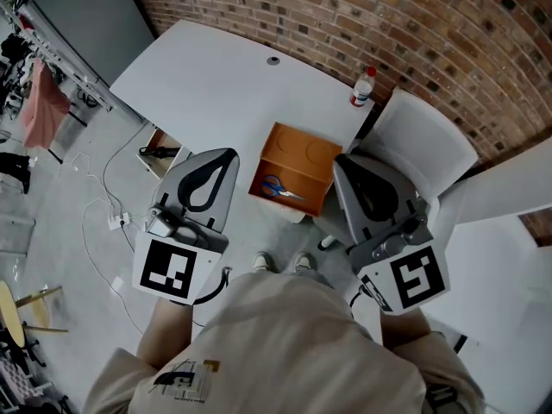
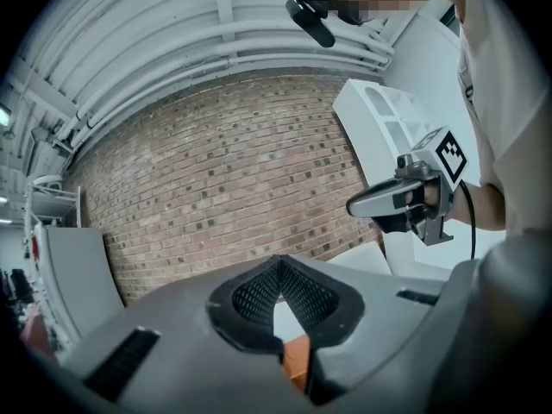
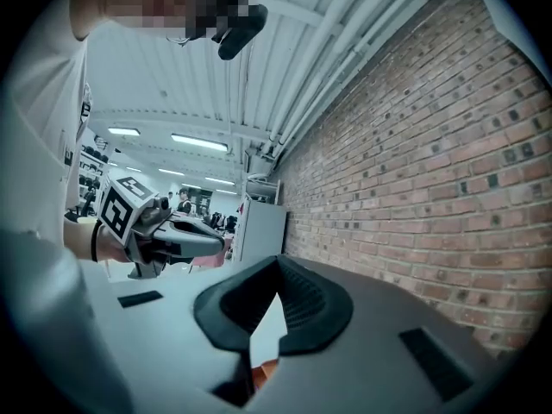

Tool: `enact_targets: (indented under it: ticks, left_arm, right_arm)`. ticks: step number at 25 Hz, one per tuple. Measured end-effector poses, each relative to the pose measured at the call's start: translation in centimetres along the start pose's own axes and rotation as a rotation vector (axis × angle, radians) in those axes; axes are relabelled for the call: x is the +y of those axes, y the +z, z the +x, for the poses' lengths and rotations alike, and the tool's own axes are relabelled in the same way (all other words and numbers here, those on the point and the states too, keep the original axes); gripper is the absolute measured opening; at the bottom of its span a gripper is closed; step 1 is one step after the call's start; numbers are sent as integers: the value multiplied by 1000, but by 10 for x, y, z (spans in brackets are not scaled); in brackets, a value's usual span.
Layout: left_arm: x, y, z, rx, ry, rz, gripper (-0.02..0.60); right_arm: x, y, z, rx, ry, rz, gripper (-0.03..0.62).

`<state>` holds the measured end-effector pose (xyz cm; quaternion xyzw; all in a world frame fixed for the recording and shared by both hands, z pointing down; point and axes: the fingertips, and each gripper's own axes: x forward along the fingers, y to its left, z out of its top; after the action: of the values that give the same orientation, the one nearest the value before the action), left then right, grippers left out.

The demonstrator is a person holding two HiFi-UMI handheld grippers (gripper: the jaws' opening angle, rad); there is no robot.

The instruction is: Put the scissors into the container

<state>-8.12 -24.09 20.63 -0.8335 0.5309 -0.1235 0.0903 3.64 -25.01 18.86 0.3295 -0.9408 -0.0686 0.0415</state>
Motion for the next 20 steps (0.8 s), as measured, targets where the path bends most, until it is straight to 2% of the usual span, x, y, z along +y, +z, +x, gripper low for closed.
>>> enact_targets:
  ticks: [3,7,13,20]
  left_arm:
    - [-6,-5,-3,15,-9,-3,8]
    - [-16,-13,-8,33,-33,-48,8]
    - [-28,-22,-6,58,-38,-43,8]
    - [-32,-24,-8,76,-30,-43,8]
  right_arm:
    - [4,-10,-6,28,10,13,8]
    - [11,-26,-11,69,22,34,8]
    - [16,-43,-14,100,52,57,8]
    - [18,-44,-13,93,74,53,8]
